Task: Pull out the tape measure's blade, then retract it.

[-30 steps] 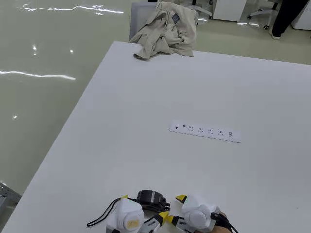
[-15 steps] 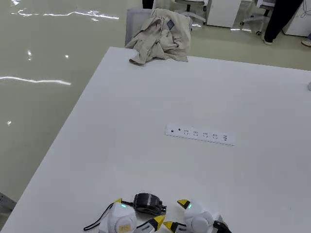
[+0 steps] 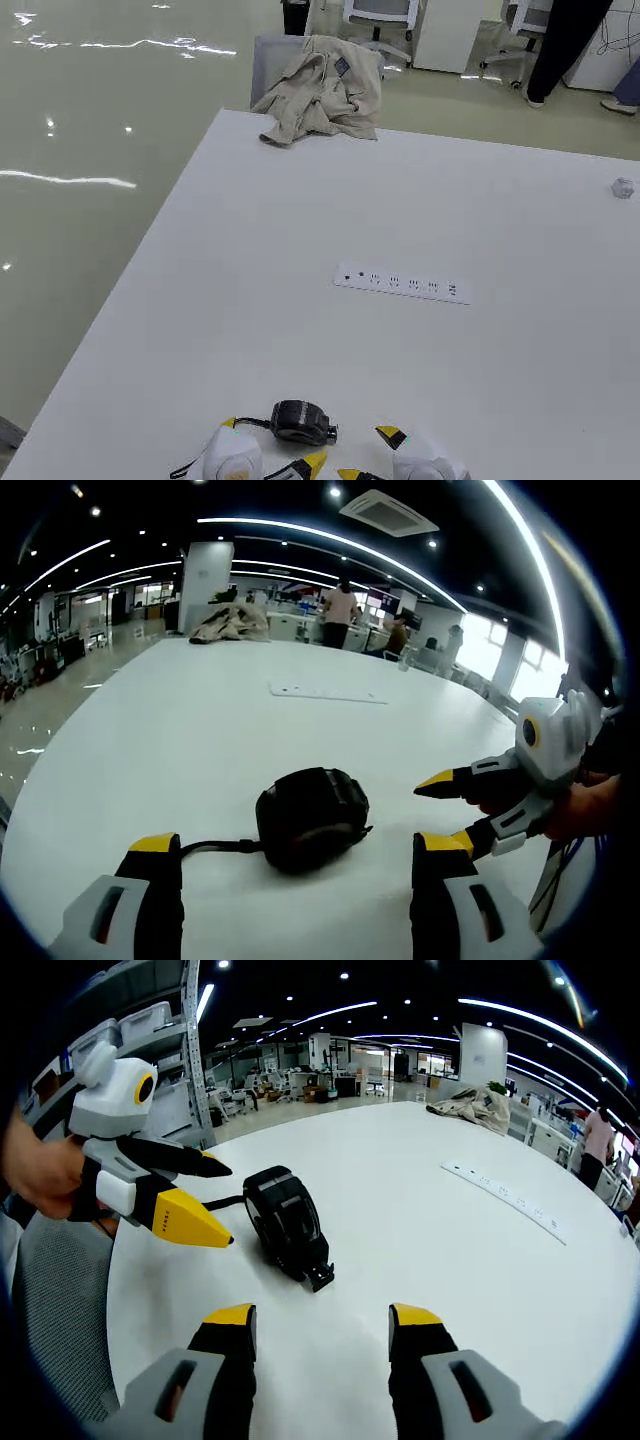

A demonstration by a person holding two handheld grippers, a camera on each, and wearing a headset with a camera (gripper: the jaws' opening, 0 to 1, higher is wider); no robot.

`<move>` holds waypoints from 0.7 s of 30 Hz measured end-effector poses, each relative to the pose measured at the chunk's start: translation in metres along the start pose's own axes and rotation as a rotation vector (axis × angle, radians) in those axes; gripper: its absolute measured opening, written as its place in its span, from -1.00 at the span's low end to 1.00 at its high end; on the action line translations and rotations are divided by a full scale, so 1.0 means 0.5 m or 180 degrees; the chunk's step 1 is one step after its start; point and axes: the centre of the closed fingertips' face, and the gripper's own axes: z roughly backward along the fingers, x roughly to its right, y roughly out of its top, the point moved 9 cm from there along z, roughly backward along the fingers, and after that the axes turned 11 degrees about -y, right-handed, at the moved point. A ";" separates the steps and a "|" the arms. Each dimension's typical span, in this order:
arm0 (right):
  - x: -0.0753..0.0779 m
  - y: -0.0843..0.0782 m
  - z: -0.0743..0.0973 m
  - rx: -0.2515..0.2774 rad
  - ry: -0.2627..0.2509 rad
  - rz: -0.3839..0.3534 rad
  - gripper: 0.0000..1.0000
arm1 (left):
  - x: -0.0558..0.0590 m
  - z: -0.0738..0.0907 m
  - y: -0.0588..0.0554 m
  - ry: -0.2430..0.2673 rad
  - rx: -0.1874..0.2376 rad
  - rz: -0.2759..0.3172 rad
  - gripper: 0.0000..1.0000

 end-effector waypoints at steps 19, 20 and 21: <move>-0.014 -0.009 0.066 0.0112 -0.0216 -0.0337 0.22 | -0.029 0.056 -0.020 -0.0058 0.0021 -0.0033 0.93; -0.017 -0.009 0.071 0.0114 -0.0219 -0.0351 0.22 | -0.031 0.060 -0.023 -0.0060 0.0019 -0.0038 0.94; -0.019 -0.010 0.073 0.0107 -0.0216 -0.0362 0.24 | -0.032 0.063 -0.024 -0.0058 0.0013 -0.0040 0.94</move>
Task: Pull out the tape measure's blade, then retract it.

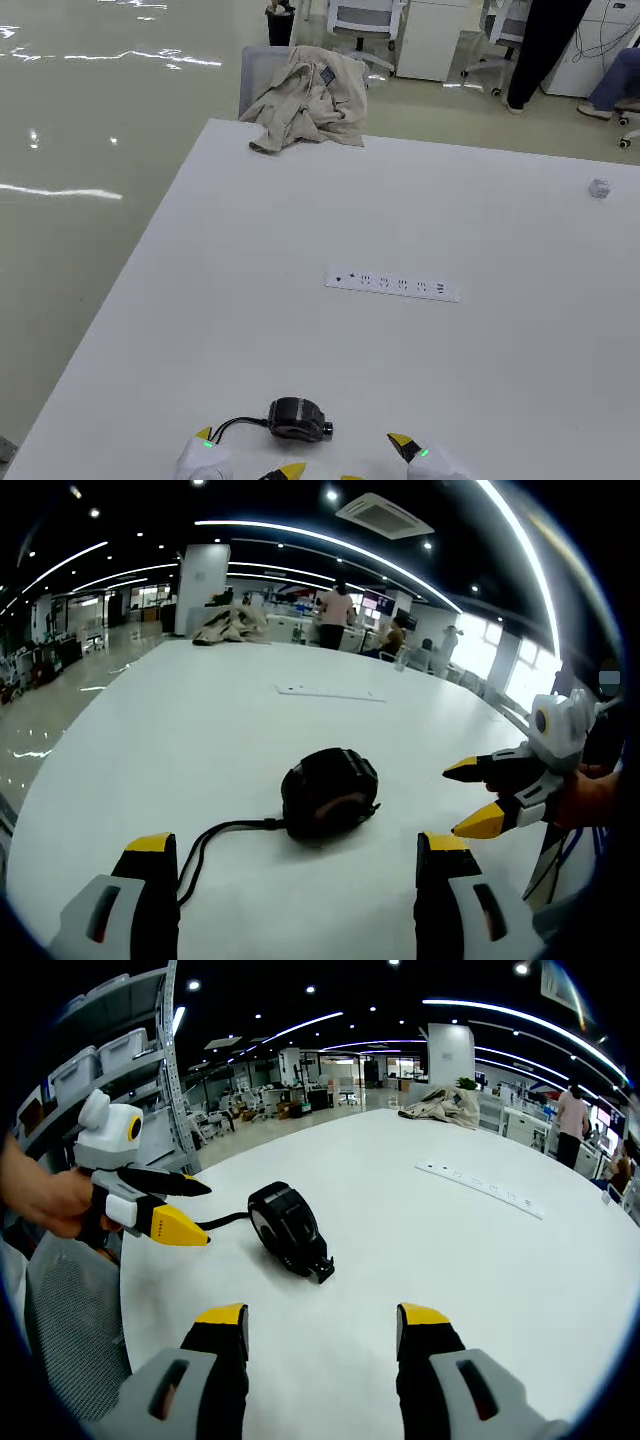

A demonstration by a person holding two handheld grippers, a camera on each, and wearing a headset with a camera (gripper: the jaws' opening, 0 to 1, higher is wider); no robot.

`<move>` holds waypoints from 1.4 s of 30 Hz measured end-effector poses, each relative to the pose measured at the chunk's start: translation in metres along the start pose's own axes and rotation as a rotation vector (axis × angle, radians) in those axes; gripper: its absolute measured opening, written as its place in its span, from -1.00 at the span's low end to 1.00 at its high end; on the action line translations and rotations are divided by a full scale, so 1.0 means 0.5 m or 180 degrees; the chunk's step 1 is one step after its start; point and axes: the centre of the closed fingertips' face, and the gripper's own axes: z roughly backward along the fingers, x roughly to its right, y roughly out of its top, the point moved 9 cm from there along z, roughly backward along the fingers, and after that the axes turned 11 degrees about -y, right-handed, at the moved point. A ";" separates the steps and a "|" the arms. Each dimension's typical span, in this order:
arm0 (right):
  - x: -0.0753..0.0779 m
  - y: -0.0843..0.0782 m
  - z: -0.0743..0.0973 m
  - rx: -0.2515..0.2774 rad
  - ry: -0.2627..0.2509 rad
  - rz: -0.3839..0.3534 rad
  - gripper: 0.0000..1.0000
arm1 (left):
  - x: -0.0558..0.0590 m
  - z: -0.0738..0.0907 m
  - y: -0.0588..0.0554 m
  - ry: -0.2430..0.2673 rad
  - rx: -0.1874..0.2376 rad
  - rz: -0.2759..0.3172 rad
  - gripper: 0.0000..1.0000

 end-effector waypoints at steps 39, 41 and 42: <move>-0.058 -0.042 0.138 -0.0173 -0.0026 -0.0181 0.62 | -0.013 0.108 -0.048 -0.0254 -0.0185 -0.0149 1.00; -0.060 -0.043 0.145 -0.0188 -0.0037 -0.0151 0.63 | -0.015 0.116 -0.052 -0.0245 -0.0192 -0.0144 1.00; -0.061 -0.043 0.148 -0.0194 -0.0034 -0.0152 0.65 | -0.015 0.118 -0.053 -0.0244 -0.0192 -0.0140 1.00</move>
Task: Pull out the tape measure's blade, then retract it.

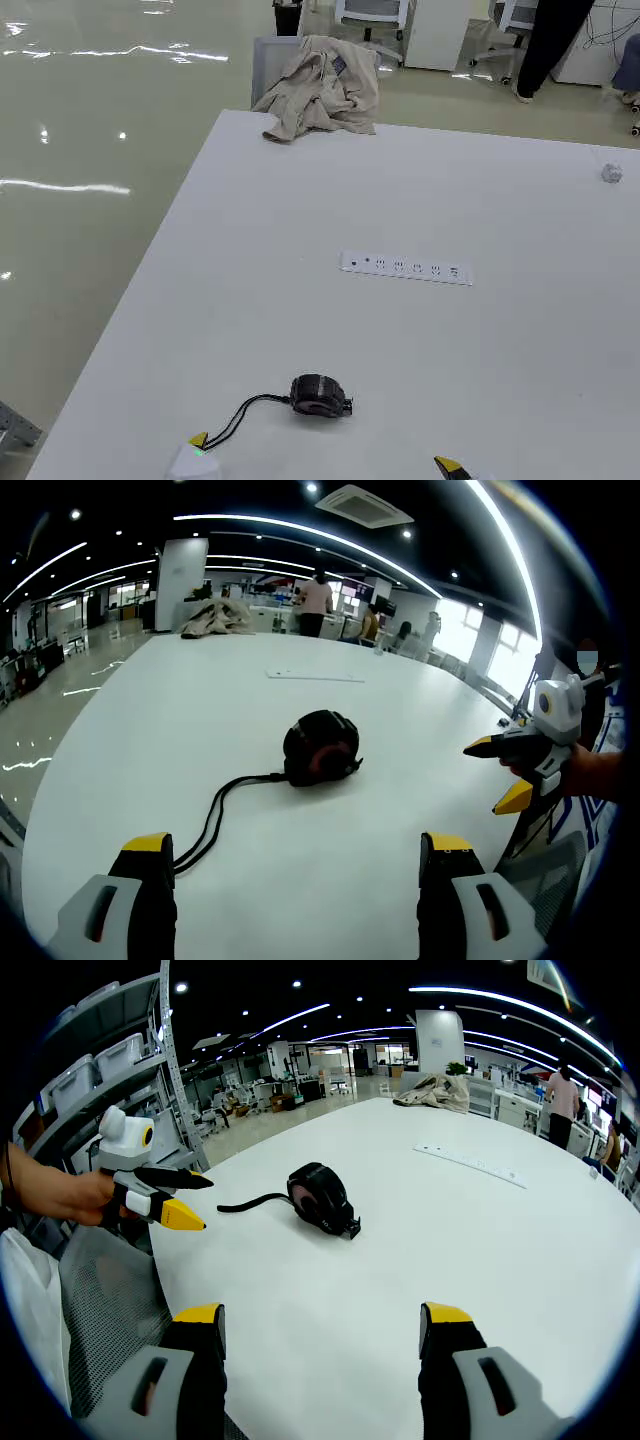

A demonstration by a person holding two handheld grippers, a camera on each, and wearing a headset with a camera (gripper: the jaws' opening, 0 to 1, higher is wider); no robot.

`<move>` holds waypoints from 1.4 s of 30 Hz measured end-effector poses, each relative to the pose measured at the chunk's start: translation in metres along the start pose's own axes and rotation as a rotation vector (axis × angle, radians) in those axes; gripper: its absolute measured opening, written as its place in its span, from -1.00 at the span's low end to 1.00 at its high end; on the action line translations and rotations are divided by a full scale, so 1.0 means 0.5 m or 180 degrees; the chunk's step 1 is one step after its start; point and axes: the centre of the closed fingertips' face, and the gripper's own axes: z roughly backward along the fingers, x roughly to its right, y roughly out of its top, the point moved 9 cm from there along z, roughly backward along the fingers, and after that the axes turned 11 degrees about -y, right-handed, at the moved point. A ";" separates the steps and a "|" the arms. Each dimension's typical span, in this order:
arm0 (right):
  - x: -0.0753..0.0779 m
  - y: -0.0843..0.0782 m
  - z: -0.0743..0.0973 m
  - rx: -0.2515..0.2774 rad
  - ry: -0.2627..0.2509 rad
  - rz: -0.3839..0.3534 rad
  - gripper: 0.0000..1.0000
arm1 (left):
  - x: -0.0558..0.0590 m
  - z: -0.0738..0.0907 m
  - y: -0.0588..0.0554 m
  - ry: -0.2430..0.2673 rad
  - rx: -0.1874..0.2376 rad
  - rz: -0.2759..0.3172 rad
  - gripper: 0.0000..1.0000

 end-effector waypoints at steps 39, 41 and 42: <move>0.003 -0.022 0.112 -0.0086 -0.0075 -0.0140 0.87 | 0.004 0.141 -0.029 -0.0074 -0.0047 0.0128 1.00; 0.002 -0.020 0.115 -0.0081 -0.0068 -0.0147 0.88 | 0.004 0.146 -0.026 -0.0063 -0.0028 0.0120 1.00; 0.001 -0.020 0.117 -0.0083 -0.0073 -0.0137 0.88 | 0.006 0.150 -0.022 -0.0066 -0.0027 0.0106 1.00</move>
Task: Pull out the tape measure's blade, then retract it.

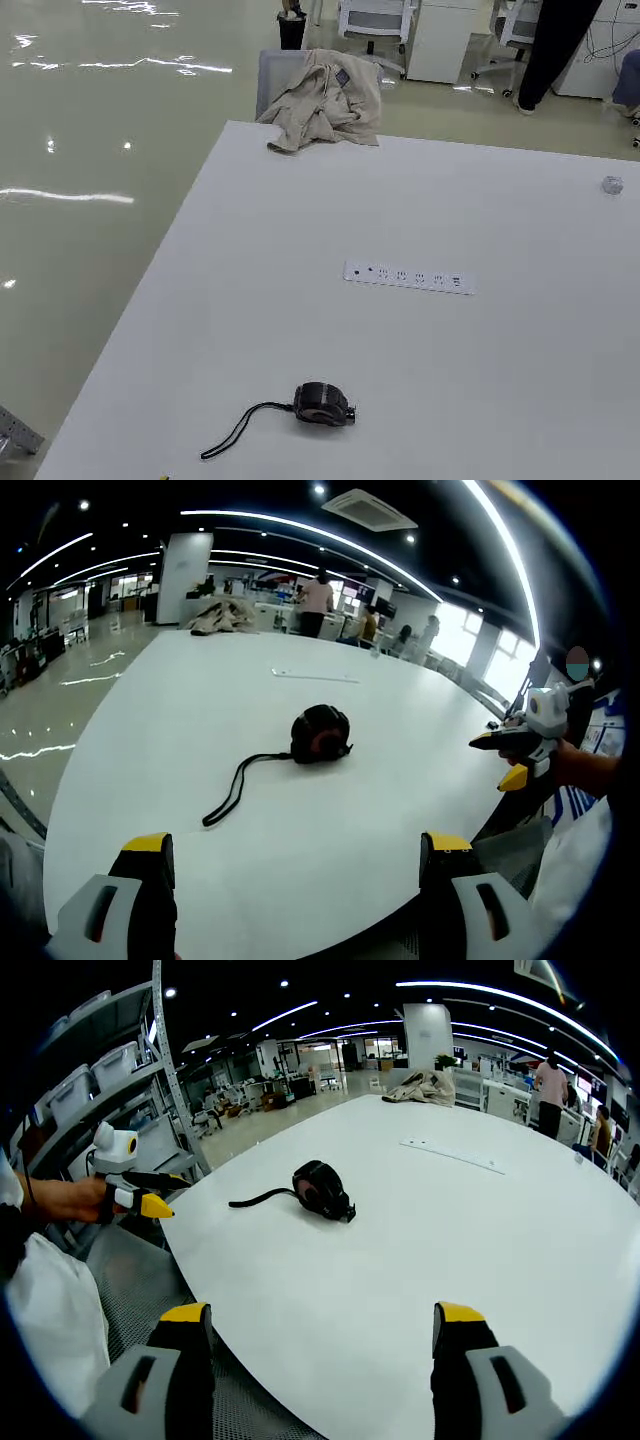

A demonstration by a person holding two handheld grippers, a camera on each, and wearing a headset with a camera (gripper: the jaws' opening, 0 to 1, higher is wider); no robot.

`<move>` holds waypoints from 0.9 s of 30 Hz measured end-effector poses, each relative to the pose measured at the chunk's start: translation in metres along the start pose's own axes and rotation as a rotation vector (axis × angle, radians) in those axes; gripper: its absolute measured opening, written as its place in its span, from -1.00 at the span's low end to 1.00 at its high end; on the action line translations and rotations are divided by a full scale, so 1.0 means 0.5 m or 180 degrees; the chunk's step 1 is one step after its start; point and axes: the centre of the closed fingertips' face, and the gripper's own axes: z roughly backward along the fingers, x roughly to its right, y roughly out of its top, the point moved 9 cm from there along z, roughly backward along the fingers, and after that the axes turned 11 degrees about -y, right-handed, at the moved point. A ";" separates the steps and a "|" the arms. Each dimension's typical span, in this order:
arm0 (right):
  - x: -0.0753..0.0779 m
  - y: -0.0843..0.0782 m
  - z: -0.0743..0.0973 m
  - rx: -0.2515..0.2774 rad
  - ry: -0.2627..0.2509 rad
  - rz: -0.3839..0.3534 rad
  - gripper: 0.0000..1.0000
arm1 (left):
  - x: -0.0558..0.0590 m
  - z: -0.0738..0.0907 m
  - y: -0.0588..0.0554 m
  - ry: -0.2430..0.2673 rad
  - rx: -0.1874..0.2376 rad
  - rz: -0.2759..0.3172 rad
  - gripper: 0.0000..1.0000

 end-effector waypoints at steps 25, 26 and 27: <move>0.013 -0.018 0.049 -0.0147 -0.0102 -0.0056 0.98 | 0.001 0.028 0.015 -0.0067 0.0014 -0.0053 1.00; 0.013 -0.018 0.050 -0.0147 -0.0105 -0.0049 0.98 | -0.001 0.028 0.015 -0.0073 0.0016 -0.0052 1.00; 0.012 -0.017 0.051 -0.0150 -0.0098 -0.0060 0.99 | -0.002 0.029 0.016 -0.0060 0.0003 -0.0055 1.00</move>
